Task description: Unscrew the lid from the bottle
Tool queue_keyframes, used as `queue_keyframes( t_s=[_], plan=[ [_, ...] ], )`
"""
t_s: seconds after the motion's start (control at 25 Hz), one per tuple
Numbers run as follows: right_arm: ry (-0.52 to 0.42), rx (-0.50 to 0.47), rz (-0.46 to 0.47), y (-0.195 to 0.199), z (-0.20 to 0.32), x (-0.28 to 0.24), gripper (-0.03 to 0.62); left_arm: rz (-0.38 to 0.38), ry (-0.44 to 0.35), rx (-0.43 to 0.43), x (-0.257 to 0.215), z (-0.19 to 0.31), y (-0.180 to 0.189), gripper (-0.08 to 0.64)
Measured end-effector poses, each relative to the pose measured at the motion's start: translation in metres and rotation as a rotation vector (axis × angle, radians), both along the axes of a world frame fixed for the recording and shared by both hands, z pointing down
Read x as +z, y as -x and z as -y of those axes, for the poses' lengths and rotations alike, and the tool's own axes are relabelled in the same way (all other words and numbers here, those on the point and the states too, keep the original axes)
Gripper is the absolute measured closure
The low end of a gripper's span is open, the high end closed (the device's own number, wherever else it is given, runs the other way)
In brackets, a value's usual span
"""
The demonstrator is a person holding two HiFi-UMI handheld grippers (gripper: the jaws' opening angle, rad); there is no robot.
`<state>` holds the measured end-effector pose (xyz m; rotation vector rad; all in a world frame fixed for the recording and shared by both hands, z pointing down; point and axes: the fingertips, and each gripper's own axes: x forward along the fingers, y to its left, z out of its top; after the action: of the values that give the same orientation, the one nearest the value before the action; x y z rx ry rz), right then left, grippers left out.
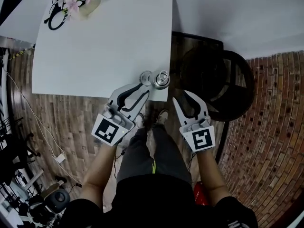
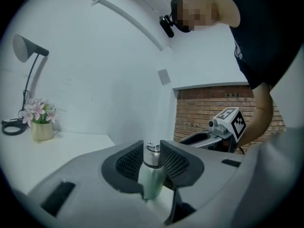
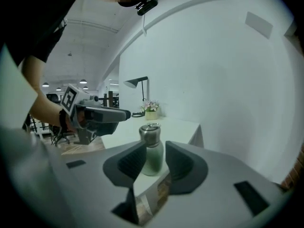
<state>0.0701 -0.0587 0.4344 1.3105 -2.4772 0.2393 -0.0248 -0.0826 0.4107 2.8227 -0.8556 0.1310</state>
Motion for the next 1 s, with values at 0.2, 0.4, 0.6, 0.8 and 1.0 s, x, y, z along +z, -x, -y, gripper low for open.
queue_keyframes(
  t_s=[0.2, 0.4, 0.6, 0.8, 1.0],
  plan=[
    [0.022, -0.108, 0.019, 0.014, 0.009, 0.026, 0.36, 0.002, 0.022, 0.168, 0.017, 0.003, -0.021, 0.377],
    [0.021, -0.229, 0.026, 0.025, 0.016, 0.042, 0.305, -0.009, -0.001, 0.283, 0.025, 0.014, -0.041, 0.284],
    [0.031, -0.304, 0.038, 0.033, 0.031, 0.051, 0.262, -0.04, 0.046, 0.371, 0.028, 0.019, -0.06, 0.275],
    [0.017, -0.388, 0.037, 0.046, 0.044, 0.051, 0.253, -0.012, -0.009, 0.476, 0.029, 0.022, -0.075, 0.275],
    [0.011, -0.447, 0.051, 0.059, 0.049, 0.049, 0.253, 0.0, -0.096, 0.572, 0.026, 0.02, -0.081, 0.275]
  ],
)
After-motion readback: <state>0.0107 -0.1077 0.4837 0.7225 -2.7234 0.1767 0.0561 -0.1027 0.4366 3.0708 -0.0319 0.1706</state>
